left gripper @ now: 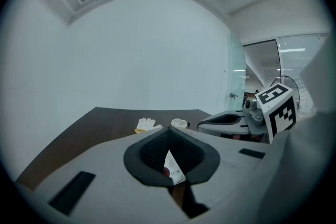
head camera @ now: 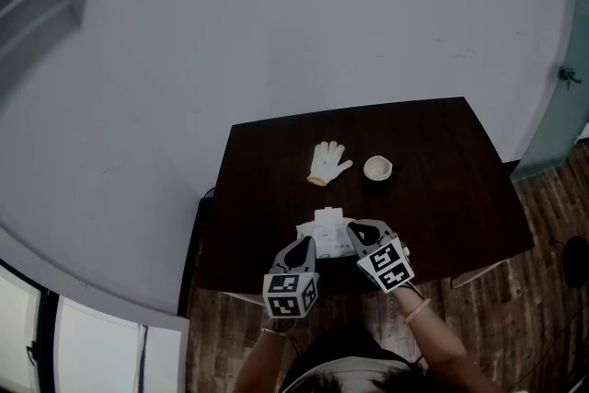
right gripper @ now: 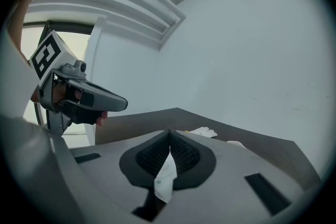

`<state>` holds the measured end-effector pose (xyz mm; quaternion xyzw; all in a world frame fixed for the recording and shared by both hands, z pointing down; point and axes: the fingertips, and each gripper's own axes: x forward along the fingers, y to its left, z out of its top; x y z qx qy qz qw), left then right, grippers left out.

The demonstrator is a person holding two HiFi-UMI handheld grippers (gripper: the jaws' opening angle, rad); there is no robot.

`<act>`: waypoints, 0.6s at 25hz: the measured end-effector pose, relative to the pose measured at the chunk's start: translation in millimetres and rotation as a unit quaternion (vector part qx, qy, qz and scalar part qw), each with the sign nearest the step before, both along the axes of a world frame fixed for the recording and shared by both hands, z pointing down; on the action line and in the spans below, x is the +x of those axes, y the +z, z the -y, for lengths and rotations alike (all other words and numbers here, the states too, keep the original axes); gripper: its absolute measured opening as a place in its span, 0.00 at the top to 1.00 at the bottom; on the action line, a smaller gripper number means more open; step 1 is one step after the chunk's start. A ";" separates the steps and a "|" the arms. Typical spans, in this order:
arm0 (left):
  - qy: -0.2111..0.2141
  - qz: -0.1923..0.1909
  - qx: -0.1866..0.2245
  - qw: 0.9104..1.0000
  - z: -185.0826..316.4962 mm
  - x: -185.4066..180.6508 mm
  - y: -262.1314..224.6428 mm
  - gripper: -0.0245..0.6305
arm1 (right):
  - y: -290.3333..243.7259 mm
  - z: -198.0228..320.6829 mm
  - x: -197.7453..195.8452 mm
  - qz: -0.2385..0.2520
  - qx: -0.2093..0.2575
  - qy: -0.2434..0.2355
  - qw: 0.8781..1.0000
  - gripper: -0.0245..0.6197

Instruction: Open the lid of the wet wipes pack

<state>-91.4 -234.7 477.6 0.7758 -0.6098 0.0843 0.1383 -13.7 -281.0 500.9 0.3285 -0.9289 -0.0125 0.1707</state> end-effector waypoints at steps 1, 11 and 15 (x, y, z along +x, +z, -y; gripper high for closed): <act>0.001 0.002 0.005 1.000 -2.5 -0.1 -3.5 0.94 | -2.4 -4.1 0.8 0.001 0.000 0.004 1.000 0.95; 0.028 0.003 0.036 0.999 -36.7 -10.9 -35.5 0.94 | -25.2 -39.6 -2.6 0.012 0.016 0.065 0.998 0.95; 0.038 0.002 0.052 0.998 -58.0 -23.3 -46.6 0.94 | -36.9 -61.2 -6.4 0.022 0.021 0.088 0.996 0.95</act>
